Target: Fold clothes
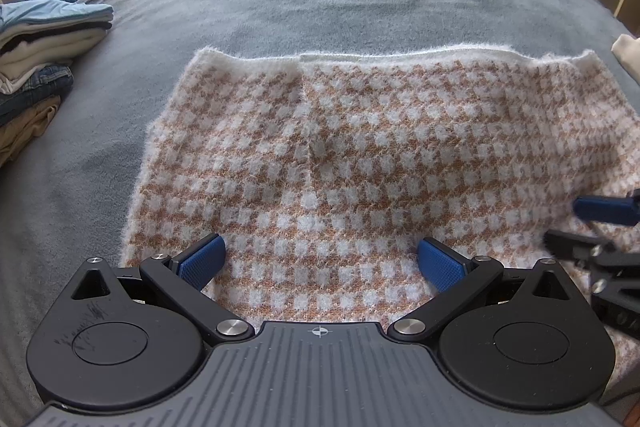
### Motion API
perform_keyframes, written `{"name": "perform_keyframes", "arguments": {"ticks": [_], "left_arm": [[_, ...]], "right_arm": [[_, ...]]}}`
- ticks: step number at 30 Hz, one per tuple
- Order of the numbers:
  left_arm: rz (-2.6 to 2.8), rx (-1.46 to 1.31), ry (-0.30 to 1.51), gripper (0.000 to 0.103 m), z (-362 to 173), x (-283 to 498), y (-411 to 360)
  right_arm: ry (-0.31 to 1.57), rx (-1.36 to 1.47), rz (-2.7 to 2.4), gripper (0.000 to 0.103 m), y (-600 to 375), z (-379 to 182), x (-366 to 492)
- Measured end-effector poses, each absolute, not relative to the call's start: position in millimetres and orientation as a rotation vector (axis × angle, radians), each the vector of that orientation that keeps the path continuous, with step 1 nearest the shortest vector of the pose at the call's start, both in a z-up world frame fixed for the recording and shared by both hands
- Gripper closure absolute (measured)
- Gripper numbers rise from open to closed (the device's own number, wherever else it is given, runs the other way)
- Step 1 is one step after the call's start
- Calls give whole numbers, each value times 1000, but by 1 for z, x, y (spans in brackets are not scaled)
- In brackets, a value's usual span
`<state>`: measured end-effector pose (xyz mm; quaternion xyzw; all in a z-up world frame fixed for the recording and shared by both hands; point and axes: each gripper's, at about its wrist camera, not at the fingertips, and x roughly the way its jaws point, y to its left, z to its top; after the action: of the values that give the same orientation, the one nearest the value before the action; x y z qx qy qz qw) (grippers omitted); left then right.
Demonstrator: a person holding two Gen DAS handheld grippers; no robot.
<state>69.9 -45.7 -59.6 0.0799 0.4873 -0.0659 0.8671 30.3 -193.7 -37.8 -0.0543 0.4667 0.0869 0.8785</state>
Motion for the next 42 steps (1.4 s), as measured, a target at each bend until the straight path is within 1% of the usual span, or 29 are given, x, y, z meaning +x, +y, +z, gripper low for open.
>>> {"name": "perform_keyframes", "arguments": {"ticks": [5, 11, 17, 23, 26, 31, 36, 42], "left_arm": [[-139, 167, 1025, 0, -60, 71, -46], [-140, 172, 1020, 0, -60, 71, -45], [-139, 172, 1021, 0, -60, 71, -45], [-141, 176, 1017, 0, -59, 69, -45], [-143, 174, 1017, 0, -59, 68, -45], [-142, 177, 1016, 0, -60, 68, -45], [-142, 180, 1017, 0, -60, 68, -46], [-140, 181, 1017, 0, -59, 68, -47]], "right_arm": [[891, -110, 134, 65, -196, -22, 37], [929, -92, 127, 65, -201, -43, 48], [851, -76, 117, 65, -197, -19, 57], [871, -87, 143, 64, -197, -44, 73], [879, -77, 132, 65, -195, -34, 75], [809, -28, 157, 65, -191, -16, 75], [836, -32, 164, 63, -188, -38, 93], [839, 3, 162, 63, -192, -38, 94]]}}
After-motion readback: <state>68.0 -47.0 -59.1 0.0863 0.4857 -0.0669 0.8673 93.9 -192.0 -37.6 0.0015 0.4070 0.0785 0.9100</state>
